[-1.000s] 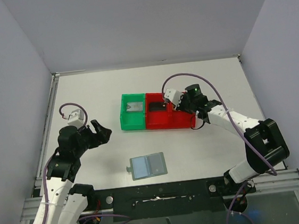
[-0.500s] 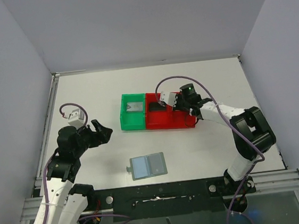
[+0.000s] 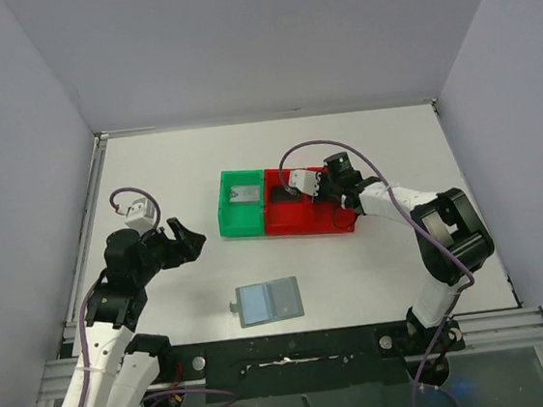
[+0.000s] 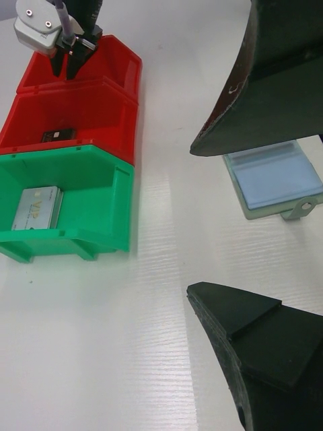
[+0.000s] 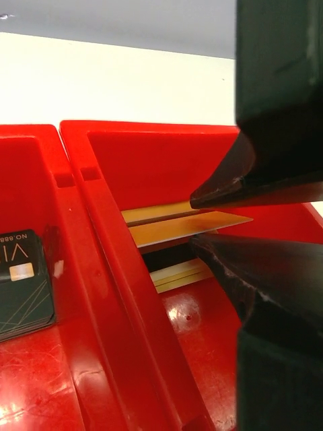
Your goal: Take the credit cards out of the card holder
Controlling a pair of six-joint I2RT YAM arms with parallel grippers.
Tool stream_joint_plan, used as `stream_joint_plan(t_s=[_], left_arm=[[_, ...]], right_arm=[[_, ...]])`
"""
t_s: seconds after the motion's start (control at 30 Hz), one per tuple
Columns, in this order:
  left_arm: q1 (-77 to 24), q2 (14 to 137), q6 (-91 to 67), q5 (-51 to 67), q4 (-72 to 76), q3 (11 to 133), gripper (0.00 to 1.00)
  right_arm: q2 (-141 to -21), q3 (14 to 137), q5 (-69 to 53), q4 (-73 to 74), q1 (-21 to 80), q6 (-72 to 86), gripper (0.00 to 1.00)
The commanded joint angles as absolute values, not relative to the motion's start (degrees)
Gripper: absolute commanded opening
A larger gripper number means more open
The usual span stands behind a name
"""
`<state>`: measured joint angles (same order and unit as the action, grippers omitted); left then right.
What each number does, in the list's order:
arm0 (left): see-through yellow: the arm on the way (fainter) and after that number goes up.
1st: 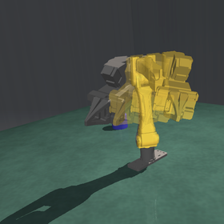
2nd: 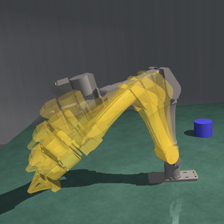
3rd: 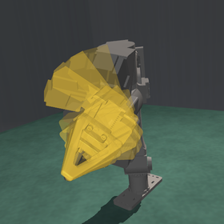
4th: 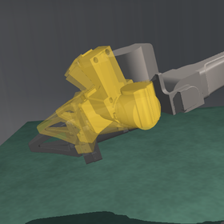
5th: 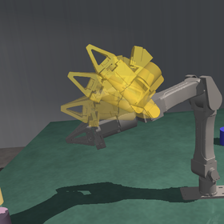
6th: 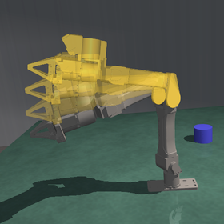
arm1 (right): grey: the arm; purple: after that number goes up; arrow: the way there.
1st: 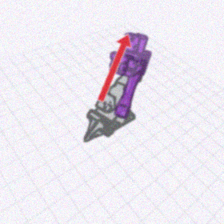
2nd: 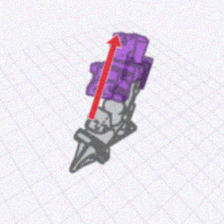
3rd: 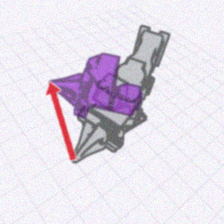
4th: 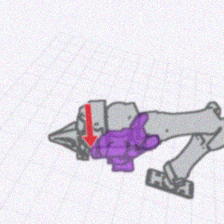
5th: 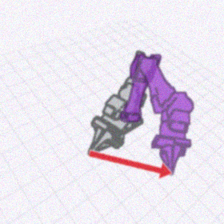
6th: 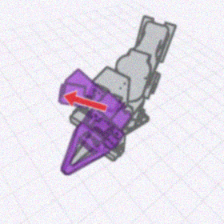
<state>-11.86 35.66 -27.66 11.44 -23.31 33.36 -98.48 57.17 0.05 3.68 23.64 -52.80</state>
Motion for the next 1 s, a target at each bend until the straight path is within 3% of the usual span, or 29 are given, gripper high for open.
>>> stream_joint_plan(t_s=[0.0, 0.27, 0.97], left_arm=[[-11.3, 35.8, -26.1, 13.2, -19.7, 33.8, 0.75], [-11.3, 36.3, -25.9, 13.9, -19.6, 33.9, 0.75], [-11.3, 36.3, -25.8, 15.3, -19.0, 33.7, 0.75]], right_arm=[[-97.6, 58.9, 0.4, 3.6, 23.0, -53.8, 0.25], [-98.4, 59.1, 0.8, 4.2, 22.9, -52.8, 0.35], [-94.8, 59.6, -0.7, 2.3, 22.0, -48.2, 0.42]])
